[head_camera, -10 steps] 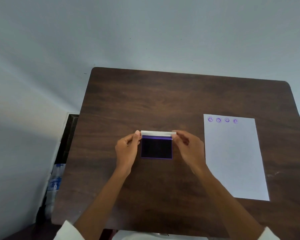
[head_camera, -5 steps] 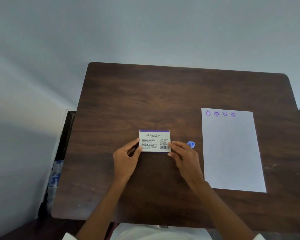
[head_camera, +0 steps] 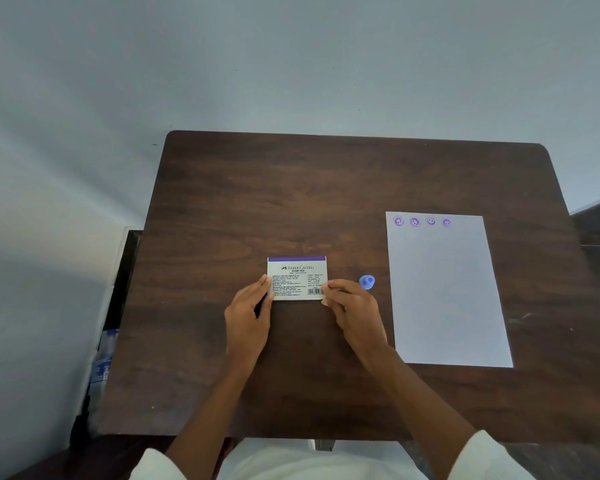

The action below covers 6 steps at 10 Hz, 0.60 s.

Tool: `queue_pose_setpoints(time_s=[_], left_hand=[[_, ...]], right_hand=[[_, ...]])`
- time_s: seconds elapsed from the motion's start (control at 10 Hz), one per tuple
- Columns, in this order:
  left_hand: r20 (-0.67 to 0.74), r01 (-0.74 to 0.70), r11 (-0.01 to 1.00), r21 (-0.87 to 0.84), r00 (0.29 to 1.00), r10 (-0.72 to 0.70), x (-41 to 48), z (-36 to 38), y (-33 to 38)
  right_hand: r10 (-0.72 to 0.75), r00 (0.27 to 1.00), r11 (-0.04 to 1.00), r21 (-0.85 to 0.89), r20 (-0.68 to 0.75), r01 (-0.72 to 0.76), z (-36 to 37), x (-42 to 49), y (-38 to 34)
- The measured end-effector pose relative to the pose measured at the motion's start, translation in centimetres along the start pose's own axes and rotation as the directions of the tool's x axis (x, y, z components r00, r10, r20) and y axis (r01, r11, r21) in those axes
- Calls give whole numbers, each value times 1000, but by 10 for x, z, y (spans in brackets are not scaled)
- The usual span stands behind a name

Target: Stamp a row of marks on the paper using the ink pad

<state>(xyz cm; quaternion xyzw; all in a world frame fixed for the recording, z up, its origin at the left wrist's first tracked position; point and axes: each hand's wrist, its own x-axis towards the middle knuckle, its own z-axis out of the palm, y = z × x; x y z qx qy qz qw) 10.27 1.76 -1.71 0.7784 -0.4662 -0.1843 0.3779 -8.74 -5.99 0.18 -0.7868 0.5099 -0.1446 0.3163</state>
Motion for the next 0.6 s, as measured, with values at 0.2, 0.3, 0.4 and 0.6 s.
queue_pose_setpoints(time_s=[0.2, 0.3, 0.4, 0.6], left_hand=[[36, -21, 999, 25, 999, 21, 0, -3, -5], [35, 2, 1000, 24, 999, -3, -1, -1, -5], [-4, 63, 995, 72, 998, -62, -5, 2, 10], [2, -384, 885, 262, 918, 397, 17, 14, 87]], right_hand=[[-7, 997, 999, -38, 80, 10, -7, 3, 1], [20, 1000, 999, -39, 7, -20, -16, -1, 1], [-9, 953, 993, -114, -302, -27, -34, -8, 5], [-29, 915, 902, -405, -401, -149, -79, -1, 19]])
